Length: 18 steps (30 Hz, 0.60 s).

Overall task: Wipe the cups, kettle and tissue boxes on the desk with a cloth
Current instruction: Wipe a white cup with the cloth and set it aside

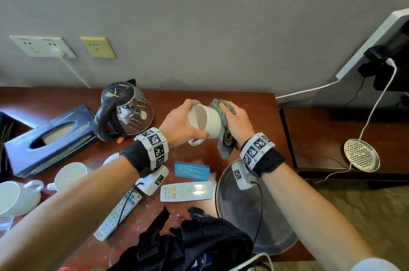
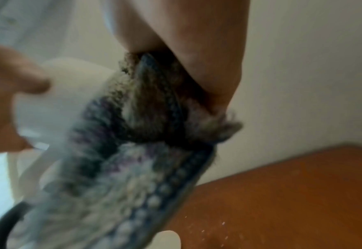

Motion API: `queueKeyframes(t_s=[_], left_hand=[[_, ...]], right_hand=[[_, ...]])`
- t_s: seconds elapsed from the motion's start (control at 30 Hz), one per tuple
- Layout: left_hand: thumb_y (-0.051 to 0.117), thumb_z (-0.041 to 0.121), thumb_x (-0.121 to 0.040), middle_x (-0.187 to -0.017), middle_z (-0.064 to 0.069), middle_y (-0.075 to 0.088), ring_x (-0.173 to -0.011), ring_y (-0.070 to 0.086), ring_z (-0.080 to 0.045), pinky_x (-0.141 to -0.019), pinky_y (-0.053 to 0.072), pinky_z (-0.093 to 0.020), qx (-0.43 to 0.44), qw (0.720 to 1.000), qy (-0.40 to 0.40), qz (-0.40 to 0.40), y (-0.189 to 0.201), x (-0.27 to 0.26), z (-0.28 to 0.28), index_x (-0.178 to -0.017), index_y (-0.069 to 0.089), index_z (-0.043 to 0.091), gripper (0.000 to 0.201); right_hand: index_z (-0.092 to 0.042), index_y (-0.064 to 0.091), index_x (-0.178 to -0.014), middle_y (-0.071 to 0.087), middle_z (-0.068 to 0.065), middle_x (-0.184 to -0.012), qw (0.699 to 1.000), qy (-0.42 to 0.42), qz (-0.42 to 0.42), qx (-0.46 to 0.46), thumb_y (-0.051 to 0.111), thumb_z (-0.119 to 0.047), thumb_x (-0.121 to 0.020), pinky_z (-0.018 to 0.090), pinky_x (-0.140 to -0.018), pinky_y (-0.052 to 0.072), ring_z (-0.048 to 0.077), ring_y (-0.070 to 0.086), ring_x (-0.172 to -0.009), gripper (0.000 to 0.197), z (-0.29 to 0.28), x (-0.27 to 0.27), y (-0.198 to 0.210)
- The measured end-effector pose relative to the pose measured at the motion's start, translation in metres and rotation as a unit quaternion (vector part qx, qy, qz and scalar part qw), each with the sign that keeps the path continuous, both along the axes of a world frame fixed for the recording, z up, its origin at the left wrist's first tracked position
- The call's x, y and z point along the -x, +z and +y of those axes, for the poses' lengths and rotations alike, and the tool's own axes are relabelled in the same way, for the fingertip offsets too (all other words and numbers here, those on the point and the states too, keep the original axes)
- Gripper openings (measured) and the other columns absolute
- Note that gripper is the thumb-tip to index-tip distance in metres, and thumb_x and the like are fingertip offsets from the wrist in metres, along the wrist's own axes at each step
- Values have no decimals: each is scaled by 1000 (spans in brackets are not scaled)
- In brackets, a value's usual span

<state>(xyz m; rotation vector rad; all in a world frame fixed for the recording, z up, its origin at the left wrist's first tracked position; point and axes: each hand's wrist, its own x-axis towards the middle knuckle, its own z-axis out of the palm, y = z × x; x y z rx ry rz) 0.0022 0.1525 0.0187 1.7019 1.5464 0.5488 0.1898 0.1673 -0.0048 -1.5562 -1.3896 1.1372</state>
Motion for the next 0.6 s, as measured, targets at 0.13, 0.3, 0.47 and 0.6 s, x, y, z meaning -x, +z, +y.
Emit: queueKeyframes(t_s=[0.13, 0.3, 0.47, 0.6], left_hand=[[89, 25, -62, -118, 4, 54, -106, 56, -20, -84, 48, -30, -4, 1000, -18, 17, -3, -1, 0, -138, 42, 25, 89], [89, 32, -63, -117, 6, 52, -104, 53, -17, -83, 43, -25, -1, 999, -10, 54, 1, 2, 6, -143, 37, 23, 96], [89, 32, -59, -115, 10, 52, -102, 52, -14, -82, 41, -25, -11, 997, -26, 75, -5, 2, -3, -141, 39, 26, 96], [89, 30, -61, -118, 10, 48, -105, 51, -15, -85, 43, -26, 1, 997, -37, 69, -11, 0, -8, -144, 34, 23, 100]], right_hand=[[-28, 61, -130, 65, -2, -129, 995, -6, -96, -18, 49, -39, -100, 45, -107, 41, 22, 57, -120, 34, -2, 5, 8], [-29, 48, -122, 64, -7, -106, 995, 23, -71, -67, 53, -40, -99, 41, -82, 54, 23, 65, -97, 26, -22, 19, 18], [-19, 67, -92, 72, -2, -93, 996, -62, 60, 9, 64, -29, -94, 36, -77, 53, 17, 66, -89, 11, -2, 12, -11], [-17, 77, -97, 76, -2, -95, 984, -84, 140, 66, 68, -21, -91, 23, -76, 54, 14, 69, -90, 11, -3, 13, -14]])
